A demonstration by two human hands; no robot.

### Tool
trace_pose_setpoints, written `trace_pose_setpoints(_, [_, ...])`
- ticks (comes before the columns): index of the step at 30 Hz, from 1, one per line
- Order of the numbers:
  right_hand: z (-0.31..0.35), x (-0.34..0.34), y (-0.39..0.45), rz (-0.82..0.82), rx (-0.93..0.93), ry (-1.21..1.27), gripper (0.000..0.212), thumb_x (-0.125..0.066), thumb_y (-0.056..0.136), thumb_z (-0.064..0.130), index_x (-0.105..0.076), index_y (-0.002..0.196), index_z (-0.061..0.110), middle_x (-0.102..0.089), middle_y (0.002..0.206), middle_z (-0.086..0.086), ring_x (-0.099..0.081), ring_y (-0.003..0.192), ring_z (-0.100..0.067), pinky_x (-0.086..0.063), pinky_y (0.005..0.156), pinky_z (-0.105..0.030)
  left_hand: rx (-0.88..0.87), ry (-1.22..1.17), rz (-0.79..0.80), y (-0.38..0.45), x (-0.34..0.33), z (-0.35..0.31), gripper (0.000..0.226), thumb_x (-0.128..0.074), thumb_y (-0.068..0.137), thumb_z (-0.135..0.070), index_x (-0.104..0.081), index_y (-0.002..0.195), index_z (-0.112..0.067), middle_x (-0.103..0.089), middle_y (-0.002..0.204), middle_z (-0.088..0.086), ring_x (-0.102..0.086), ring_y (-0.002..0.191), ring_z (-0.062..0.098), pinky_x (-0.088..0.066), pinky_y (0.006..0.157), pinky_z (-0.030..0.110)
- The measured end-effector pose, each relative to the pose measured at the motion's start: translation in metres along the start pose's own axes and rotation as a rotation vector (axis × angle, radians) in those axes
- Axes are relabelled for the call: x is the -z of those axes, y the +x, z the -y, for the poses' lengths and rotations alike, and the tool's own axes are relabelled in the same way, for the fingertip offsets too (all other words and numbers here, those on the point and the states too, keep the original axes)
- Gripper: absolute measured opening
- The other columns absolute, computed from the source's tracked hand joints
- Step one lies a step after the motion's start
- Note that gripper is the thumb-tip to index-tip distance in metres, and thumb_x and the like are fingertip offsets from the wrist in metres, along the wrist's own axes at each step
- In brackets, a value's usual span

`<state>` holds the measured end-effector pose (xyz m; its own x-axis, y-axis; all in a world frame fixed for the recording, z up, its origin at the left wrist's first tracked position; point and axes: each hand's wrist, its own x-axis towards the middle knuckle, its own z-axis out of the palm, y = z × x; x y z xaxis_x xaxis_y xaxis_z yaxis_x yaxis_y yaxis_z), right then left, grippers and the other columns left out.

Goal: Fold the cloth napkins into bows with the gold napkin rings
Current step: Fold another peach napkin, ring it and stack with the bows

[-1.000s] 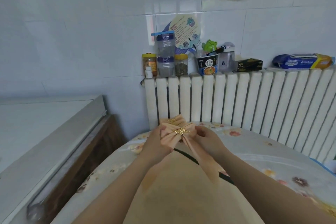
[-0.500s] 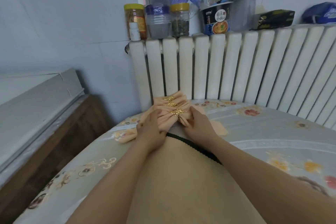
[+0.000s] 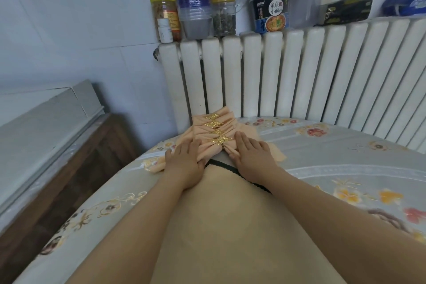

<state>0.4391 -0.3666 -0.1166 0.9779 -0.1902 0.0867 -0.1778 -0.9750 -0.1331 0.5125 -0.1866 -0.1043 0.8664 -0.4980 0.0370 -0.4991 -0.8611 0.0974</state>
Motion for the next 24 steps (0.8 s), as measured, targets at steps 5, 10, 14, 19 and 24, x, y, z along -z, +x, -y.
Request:
trace_pose_setpoints(5, [0.006,0.012,-0.012,-0.026,-0.047,-0.028,0.068,-0.020,0.099,0.050,0.006,0.151,0.014,-0.002,0.159,-0.007,-0.008,0.145,-0.021,-0.005,0.117,-0.040,-0.010,-0.022,-0.021,-0.019,0.010,-0.007,0.058,-0.030,0.098,-0.042,-0.006,0.149,-0.026,-0.005,0.157,0.005,-0.008,0.144,0.025,-0.001,0.115,0.049])
trace_pose_setpoints(10, [0.016,0.036,-0.057,-0.037,0.020,-0.020,0.063,-0.025,0.100,0.046,-0.003,0.152,0.017,-0.008,0.159,-0.004,-0.011,0.145,-0.018,-0.004,0.116,-0.038,-0.015,-0.086,-0.074,-0.067,0.023,-0.020,0.059,-0.038,0.096,-0.039,-0.011,0.148,-0.027,-0.011,0.156,0.002,-0.012,0.142,0.021,-0.002,0.115,0.047])
trace_pose_setpoints(14, [0.028,0.055,-0.110,-0.032,0.064,0.015,0.058,-0.028,0.100,0.044,-0.008,0.151,0.024,-0.015,0.158,0.002,-0.016,0.143,-0.016,-0.006,0.116,-0.038,-0.025,-0.129,-0.034,-0.125,0.029,-0.029,0.061,-0.038,0.097,-0.041,-0.009,0.148,-0.026,-0.010,0.156,0.002,-0.009,0.143,0.020,-0.002,0.115,0.044])
trace_pose_setpoints(19, [0.046,0.077,-0.196,0.039,0.077,0.037,0.056,-0.028,0.100,0.044,-0.016,0.150,0.022,-0.016,0.158,0.002,-0.015,0.144,-0.015,-0.006,0.116,-0.036,-0.016,-0.237,-0.003,-0.212,0.044,-0.046,0.057,-0.036,0.097,-0.044,-0.014,0.147,-0.028,-0.015,0.154,-0.001,-0.013,0.142,0.018,-0.004,0.115,0.041])
trace_pose_setpoints(24, [0.056,0.086,-0.283,0.074,0.141,0.060,0.054,-0.031,0.100,0.043,-0.017,0.150,0.027,-0.019,0.157,0.005,-0.019,0.142,-0.016,-0.010,0.114,-0.032,-0.069,-0.277,0.028,-0.298,0.061,-0.061,0.051,-0.037,0.098,-0.042,-0.024,0.145,-0.026,-0.023,0.148,-0.001,-0.024,0.137,0.016,-0.011,0.112,0.035])
